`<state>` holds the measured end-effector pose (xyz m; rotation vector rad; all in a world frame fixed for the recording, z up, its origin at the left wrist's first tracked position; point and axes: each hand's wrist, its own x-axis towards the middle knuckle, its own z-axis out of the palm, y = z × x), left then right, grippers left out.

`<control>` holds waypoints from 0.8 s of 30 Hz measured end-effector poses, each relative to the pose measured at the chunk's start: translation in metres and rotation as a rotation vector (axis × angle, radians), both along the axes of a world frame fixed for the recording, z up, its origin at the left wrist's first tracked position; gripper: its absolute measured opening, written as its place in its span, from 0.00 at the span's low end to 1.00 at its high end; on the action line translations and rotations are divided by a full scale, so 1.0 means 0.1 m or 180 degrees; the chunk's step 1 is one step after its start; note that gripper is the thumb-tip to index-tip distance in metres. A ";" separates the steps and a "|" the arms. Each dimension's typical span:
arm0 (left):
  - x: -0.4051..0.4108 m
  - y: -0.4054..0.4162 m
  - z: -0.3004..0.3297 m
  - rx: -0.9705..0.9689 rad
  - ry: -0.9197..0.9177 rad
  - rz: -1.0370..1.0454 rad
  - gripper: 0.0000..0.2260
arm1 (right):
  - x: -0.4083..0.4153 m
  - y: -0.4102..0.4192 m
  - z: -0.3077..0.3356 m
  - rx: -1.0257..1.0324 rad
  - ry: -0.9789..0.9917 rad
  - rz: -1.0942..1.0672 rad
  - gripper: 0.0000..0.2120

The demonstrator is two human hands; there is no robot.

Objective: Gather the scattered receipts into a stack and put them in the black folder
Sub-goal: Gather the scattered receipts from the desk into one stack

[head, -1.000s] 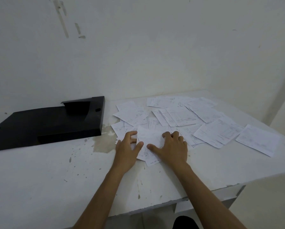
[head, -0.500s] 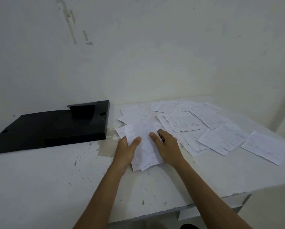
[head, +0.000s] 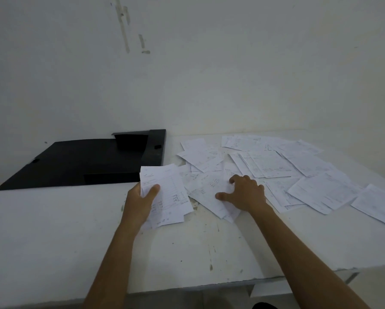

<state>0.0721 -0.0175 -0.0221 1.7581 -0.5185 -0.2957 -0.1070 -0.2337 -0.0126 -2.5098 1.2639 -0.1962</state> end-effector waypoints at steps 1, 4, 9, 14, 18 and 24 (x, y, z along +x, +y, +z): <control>0.00 0.01 -0.01 -0.0009 -0.0020 0.0009 0.09 | -0.01 -0.03 0.01 0.0130 -0.0061 0.0017 0.39; -0.01 0.01 -0.01 -0.0005 -0.0064 0.0024 0.09 | -0.01 -0.10 0.02 0.0434 -0.0137 0.0031 0.38; -0.03 0.02 -0.01 0.0018 -0.0138 0.0013 0.11 | -0.02 -0.11 0.01 0.0413 -0.0153 0.0160 0.23; -0.06 0.04 0.01 0.0005 -0.0141 -0.0039 0.12 | -0.02 -0.06 0.07 0.0781 -0.0687 0.0219 0.26; -0.09 0.04 0.05 -0.0085 -0.0075 -0.0092 0.10 | -0.11 -0.11 0.07 0.1121 -0.1522 0.0244 0.18; -0.24 -0.17 0.13 -0.0468 0.0656 -0.0410 0.13 | -0.34 -0.05 0.05 0.1829 -0.2812 0.0010 0.12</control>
